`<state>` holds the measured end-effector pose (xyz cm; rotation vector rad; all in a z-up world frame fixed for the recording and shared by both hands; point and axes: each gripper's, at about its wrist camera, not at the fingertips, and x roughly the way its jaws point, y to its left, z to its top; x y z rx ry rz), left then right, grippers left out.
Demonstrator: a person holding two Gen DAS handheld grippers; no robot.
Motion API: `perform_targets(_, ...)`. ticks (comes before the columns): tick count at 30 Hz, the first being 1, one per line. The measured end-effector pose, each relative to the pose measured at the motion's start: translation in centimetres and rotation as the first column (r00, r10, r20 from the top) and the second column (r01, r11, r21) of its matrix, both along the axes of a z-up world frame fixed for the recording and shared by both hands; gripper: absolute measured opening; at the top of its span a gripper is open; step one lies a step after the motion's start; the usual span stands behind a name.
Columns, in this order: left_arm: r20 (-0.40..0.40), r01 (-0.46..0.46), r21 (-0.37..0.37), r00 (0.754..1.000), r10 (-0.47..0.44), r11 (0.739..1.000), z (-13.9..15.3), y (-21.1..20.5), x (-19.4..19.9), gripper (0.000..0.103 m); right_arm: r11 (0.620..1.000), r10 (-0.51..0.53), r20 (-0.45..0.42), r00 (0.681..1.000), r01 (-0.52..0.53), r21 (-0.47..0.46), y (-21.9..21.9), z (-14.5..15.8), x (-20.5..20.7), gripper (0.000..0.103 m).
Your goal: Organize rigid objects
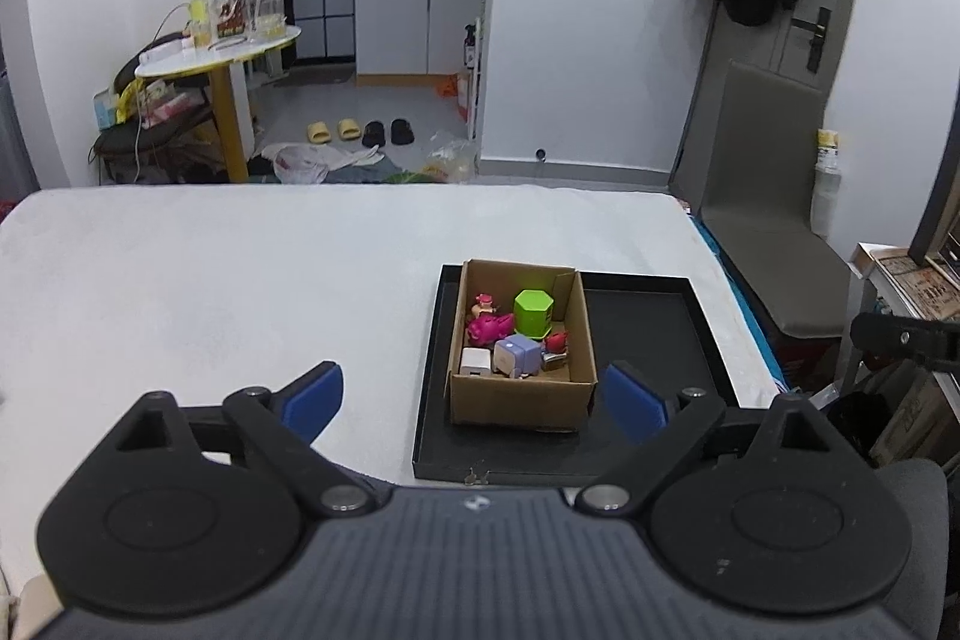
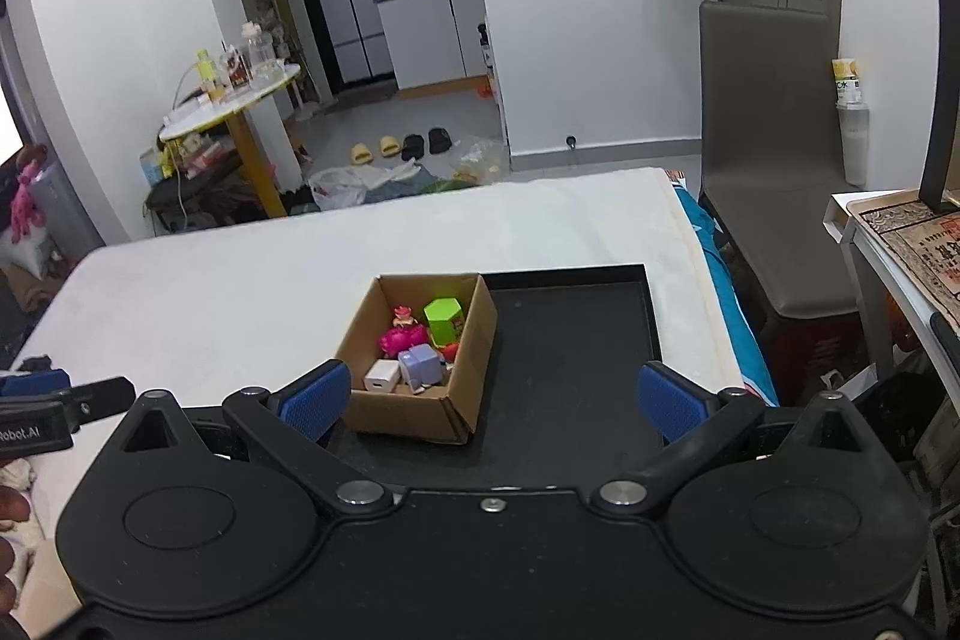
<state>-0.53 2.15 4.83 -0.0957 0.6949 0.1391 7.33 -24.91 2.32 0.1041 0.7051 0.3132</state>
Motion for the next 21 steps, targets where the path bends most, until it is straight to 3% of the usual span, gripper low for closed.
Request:
perform_targets(7, 0.022, 0.030, -0.016, 0.999, -0.029, 0.999, -0.2, -0.4, -1.1, 0.096, 1.000, 0.021, 0.031, 0.999, -0.021, 0.004, -0.2, 0.1, -1.4, 0.103)
perform_targets(21, 0.001, 0.026, -0.021, 1.000, -0.026, 0.999, -1.5, 0.0, -0.9, 0.097, 0.998, 0.058, 0.003, 0.998, -0.058, -0.013, 1.1, -1.3, -2.2, 0.103)
